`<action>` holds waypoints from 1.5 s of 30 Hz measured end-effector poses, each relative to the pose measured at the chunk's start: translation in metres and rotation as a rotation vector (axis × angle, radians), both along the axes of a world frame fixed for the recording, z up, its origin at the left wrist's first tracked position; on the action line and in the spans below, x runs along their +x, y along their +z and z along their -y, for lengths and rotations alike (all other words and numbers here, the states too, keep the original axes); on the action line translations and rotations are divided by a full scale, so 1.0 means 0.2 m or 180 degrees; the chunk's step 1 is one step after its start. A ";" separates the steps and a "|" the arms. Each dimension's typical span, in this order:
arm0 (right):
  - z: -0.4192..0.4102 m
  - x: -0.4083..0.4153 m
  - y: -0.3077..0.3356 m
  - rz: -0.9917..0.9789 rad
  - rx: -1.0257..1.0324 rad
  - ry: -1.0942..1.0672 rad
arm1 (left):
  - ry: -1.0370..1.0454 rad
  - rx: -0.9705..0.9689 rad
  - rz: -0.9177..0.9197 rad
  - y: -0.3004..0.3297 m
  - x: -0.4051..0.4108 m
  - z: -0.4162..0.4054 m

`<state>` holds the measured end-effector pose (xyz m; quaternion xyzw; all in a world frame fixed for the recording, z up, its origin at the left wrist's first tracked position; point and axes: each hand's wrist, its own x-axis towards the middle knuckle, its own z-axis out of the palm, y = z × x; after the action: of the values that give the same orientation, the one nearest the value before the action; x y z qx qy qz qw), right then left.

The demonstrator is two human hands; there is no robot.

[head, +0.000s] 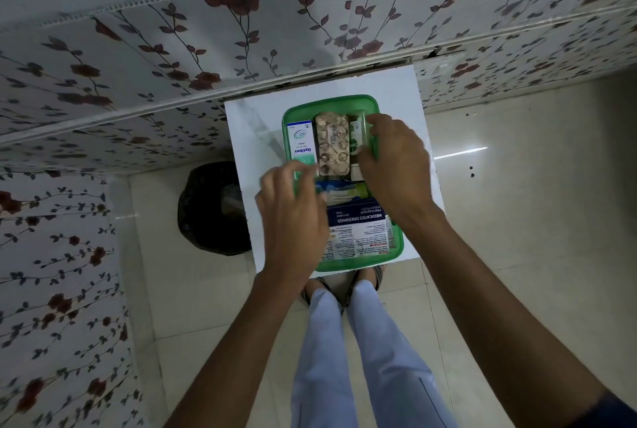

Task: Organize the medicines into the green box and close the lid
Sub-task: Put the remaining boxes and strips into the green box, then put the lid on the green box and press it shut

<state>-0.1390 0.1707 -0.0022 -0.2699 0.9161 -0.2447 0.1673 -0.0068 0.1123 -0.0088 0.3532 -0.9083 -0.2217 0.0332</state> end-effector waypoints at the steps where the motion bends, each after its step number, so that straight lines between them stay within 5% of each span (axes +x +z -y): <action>1: -0.03 -0.01 -0.01 -0.0044 -0.0112 -0.0100 | 0.0344 0.0175 -0.0095 0.00 0.00 0.03; 4: -0.15 -0.06 -0.06 0.0110 -0.0206 -0.0498 | 0.0887 0.0988 0.0176 -0.04 -0.02 0.12; 8: -0.27 -0.14 -0.18 0.0693 0.0439 -0.0778 | 0.0426 0.1069 0.0611 -0.06 -0.05 0.19; 13: -0.26 -0.13 -0.27 0.1336 0.0914 -0.0532 | 0.0483 0.1302 0.0408 -0.05 -0.03 0.22; 26: -0.16 -0.04 -0.35 0.0783 0.1174 -0.0102 | 0.1319 0.1867 -0.0331 -0.03 0.13 0.35; 32: -0.17 -0.14 0.00 -0.0007 0.0205 -0.0536 | 0.1322 0.1729 -0.0302 -0.08 0.11 0.35; 39: -0.07 0.08 0.14 0.0625 0.0261 0.0035 | 0.1402 0.1970 -0.0285 -0.13 0.03 0.25; 45: -0.07 0.18 0.03 0.0267 0.0268 0.0533 | 0.1770 0.2479 -0.0596 -0.09 0.05 0.27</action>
<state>-0.1032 0.1843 0.0032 -0.3277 0.8921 -0.2022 0.2365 0.0033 0.0577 -0.0272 0.5472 -0.6222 -0.5586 0.0380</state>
